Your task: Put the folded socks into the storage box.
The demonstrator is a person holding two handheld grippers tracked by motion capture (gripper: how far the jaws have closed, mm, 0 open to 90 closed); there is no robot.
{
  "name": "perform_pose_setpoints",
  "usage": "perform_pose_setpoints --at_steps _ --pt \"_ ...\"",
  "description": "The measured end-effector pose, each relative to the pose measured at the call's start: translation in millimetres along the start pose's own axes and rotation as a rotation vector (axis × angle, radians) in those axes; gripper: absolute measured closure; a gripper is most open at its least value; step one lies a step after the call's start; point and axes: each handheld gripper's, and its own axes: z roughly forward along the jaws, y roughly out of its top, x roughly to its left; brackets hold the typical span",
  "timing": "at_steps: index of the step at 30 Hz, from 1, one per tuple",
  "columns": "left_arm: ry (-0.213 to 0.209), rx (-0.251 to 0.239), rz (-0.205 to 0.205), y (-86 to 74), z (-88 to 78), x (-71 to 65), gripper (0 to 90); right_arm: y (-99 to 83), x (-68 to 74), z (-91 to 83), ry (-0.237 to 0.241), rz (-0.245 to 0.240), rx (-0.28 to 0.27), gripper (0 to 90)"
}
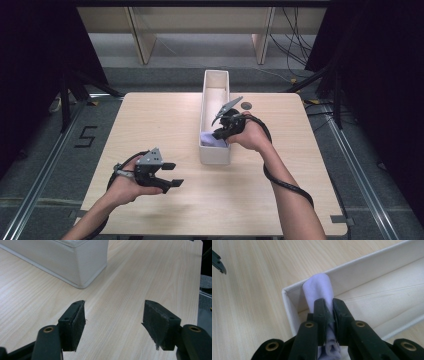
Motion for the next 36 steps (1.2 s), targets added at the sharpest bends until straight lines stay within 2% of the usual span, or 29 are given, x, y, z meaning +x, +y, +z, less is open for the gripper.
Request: perform_pose_setpoints --at_steps 7,8,9,10,12,13,15,17,18,22,23,24,36 --pt "0.007 0.009 0.010 -0.1 0.1 0.7 33.9 -2.7 1.1 -1.9 0.020 -0.042 -0.030 82.1" --pt "0.006 0.007 0.008 -0.3 0.3 0.5 34.0 -3.4 1.9 -2.2 0.023 -0.033 -0.026 82.1" --pt "0.006 0.007 0.008 -0.4 0.5 0.4 33.9 -5.1 0.6 -1.2 0.030 -0.052 -0.035 82.1" --pt "0.002 0.001 0.003 -0.7 1.1 -0.1 33.9 -6.1 1.3 -0.8 0.031 -0.037 -0.039 82.0" --pt "0.001 0.002 0.000 -1.1 1.3 -0.3 33.9 -7.7 -1.7 0.1 0.033 -0.073 -0.044 82.1" --pt "0.002 0.003 0.000 -1.1 1.3 -0.3 33.9 -10.0 0.2 -0.1 0.039 -0.034 -0.036 82.0" --pt "0.003 0.001 -0.003 -1.2 1.0 -0.5 33.9 -11.9 0.5 -0.3 0.046 -0.020 -0.033 82.1" --pt "0.005 0.001 0.001 -0.9 1.0 -0.1 33.9 -13.4 -1.9 0.3 0.048 -0.045 -0.049 82.0" --pt "0.004 0.002 0.002 -0.8 1.1 -0.2 33.9 -14.2 -1.5 0.2 0.051 -0.031 -0.054 82.0" --pt "0.003 0.009 0.008 -0.7 1.2 -0.1 33.9 -17.0 -2.9 1.3 0.063 -0.027 -0.074 82.0" --pt "-0.002 0.001 0.000 -0.8 1.9 -0.5 33.9 -18.0 -2.1 0.6 0.062 -0.004 -0.071 82.0" --pt "-0.001 0.002 0.000 -0.9 2.0 -0.3 33.9 -18.5 -2.4 0.8 0.070 -0.007 -0.076 81.9" --pt "0.004 0.003 0.003 -0.4 1.3 -0.8 33.9 -21.3 -0.1 1.7 0.075 0.028 -0.061 80.7"
